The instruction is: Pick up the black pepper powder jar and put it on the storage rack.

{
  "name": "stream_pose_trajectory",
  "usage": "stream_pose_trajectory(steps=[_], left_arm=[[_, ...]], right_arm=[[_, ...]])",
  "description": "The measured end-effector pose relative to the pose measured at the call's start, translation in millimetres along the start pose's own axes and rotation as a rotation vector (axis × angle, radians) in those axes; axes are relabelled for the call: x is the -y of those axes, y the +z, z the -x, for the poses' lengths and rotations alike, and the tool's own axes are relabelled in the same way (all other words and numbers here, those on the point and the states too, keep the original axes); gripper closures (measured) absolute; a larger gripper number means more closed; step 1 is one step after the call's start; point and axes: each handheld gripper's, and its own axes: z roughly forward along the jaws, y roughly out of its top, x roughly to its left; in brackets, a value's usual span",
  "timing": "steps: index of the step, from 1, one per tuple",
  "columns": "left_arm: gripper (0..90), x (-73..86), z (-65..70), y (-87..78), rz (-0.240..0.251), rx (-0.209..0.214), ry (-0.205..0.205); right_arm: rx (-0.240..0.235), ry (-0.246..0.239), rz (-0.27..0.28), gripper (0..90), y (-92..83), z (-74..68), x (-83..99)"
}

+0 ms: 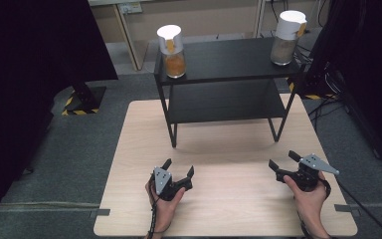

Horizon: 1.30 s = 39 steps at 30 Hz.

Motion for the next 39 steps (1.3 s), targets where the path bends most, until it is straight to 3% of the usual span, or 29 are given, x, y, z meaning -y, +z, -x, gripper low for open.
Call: stream_pose_trajectory(steps=[15,39], left_arm=[[8.8,-0.3,-0.3,0.2,-0.002,0.001,-0.004],[8.8,-1.6,-0.5,1.1,-0.009,0.004,-0.003]], right_arm=[[0.016,-0.005,-0.041,8.4,4.3,-1.6,10.8],[0.024,0.012,-0.035,8.4,4.9,-1.6,11.4]])
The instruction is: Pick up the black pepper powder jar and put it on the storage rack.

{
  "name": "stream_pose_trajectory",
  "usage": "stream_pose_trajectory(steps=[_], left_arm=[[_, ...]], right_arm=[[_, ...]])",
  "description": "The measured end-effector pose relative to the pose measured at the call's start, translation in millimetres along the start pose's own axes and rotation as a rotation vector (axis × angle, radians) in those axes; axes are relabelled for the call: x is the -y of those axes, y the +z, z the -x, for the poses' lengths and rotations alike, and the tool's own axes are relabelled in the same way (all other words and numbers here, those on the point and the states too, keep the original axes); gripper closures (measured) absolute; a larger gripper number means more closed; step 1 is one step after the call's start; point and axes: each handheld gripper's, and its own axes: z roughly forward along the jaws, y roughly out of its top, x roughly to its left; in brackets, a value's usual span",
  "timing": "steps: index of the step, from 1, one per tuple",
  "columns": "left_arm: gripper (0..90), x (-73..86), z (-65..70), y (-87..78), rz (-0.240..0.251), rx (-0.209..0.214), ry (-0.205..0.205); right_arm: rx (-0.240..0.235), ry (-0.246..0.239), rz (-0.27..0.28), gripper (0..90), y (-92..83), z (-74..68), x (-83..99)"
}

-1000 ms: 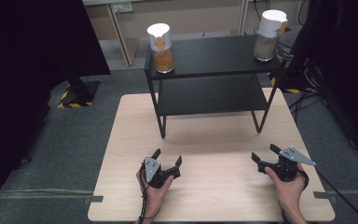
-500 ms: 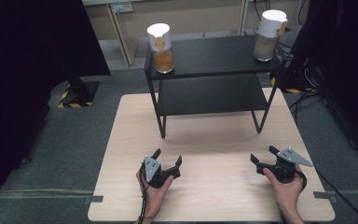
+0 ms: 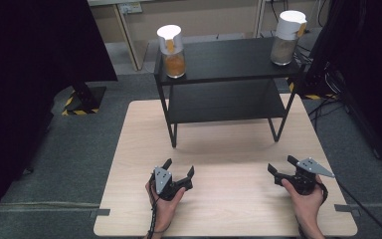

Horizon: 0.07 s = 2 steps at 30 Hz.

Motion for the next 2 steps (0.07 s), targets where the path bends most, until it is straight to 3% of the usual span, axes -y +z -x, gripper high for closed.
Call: stream_pose_trajectory(steps=[2], left_arm=[[8.8,0.0,0.2,0.0,0.0,-0.001,0.001]], right_arm=[[0.0,0.001,0.0,8.4,0.0,0.2,0.0]])
